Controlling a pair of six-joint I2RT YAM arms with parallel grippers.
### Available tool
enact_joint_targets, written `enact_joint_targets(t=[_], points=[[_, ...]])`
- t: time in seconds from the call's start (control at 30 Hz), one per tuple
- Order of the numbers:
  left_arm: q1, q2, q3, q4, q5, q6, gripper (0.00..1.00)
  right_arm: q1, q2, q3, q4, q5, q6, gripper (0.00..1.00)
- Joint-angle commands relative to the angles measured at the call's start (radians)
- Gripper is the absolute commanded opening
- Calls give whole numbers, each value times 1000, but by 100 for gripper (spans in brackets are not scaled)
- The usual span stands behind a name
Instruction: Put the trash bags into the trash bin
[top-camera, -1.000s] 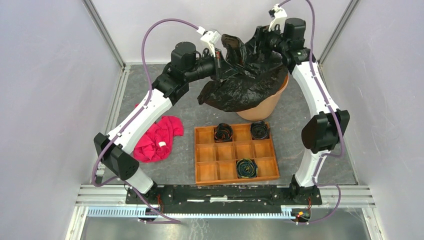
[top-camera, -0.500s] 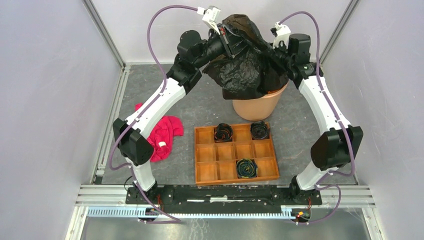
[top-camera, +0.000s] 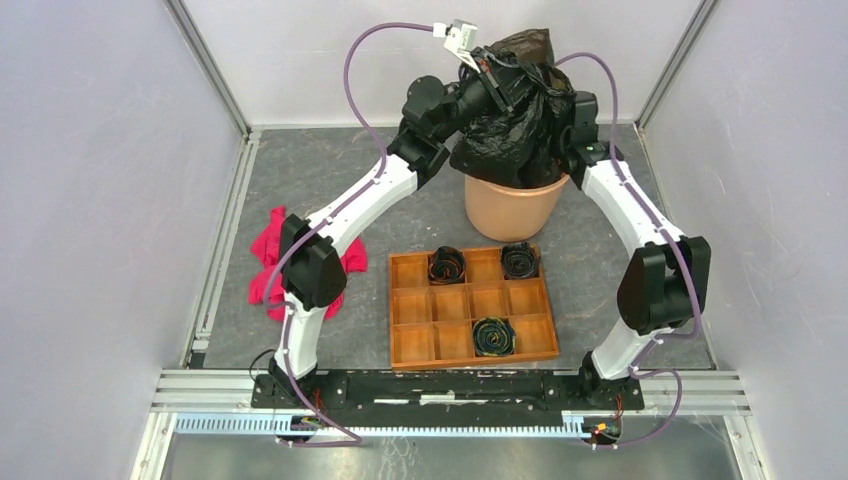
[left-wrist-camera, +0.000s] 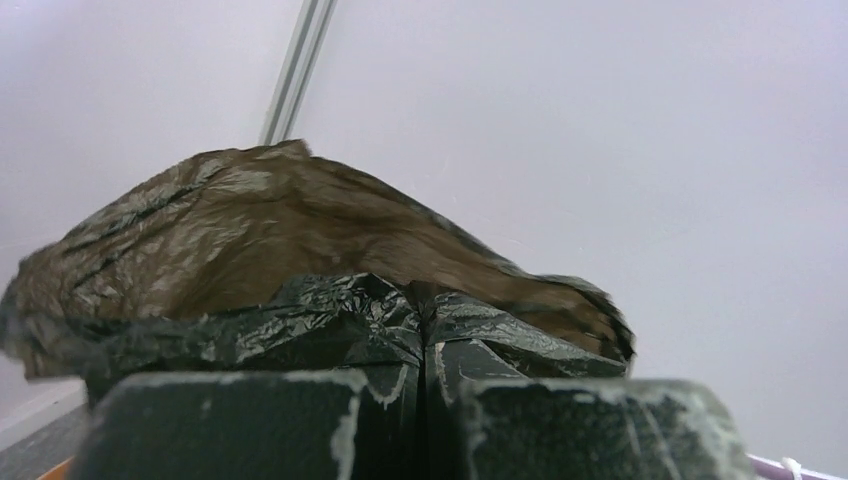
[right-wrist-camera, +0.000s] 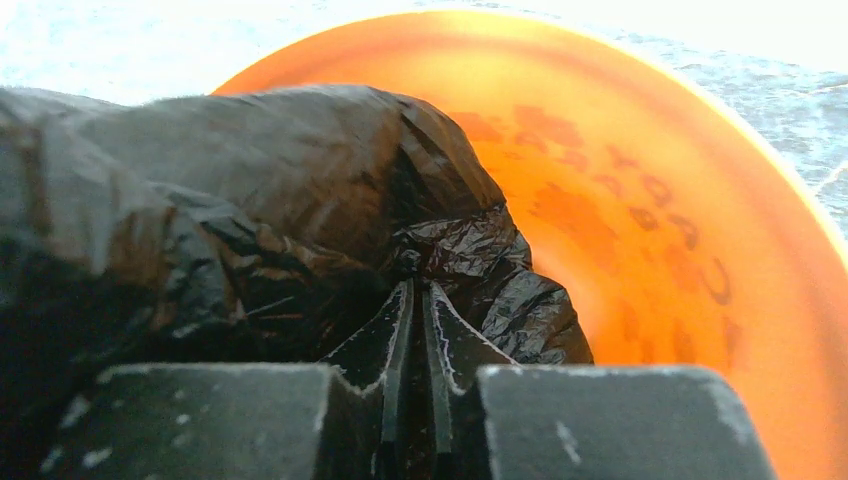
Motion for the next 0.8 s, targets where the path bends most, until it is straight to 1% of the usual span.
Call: enact_joint_targets(t=[0.0,0.07,0.13,0.23,0.33,0.43,0.53,0.67,0.73,0.77], points=[[-20,-42,-12,94,-53,74,2,56,10,-16,87,64,53,13],[-20,-74,-58,84,-65,110,2,65,10,-47,114,80,97,14],[-20,-100,-94,60,-78,142,2,82,14,-82,163,58,137,14],[-20,-139,-139,22,-104,181,2,129,43,-84,177,37,160,14],[-19,-185,-195,1,-135,210,2,166,60,-104,231,-35,218,15],[-19,-210,-219,-34,-165,235,2,198,61,-122,314,-106,276,15],[-16,-221,-213,-89,-203,246,2,221,68,-103,325,-163,296,15],[-13,-220,-196,-125,-212,257,2,196,50,-110,342,-219,315,21],[-12,-212,-173,-150,-205,261,2,154,40,-91,299,-213,288,26],[-12,-208,-164,-156,-200,261,2,133,33,-70,243,-195,258,29]])
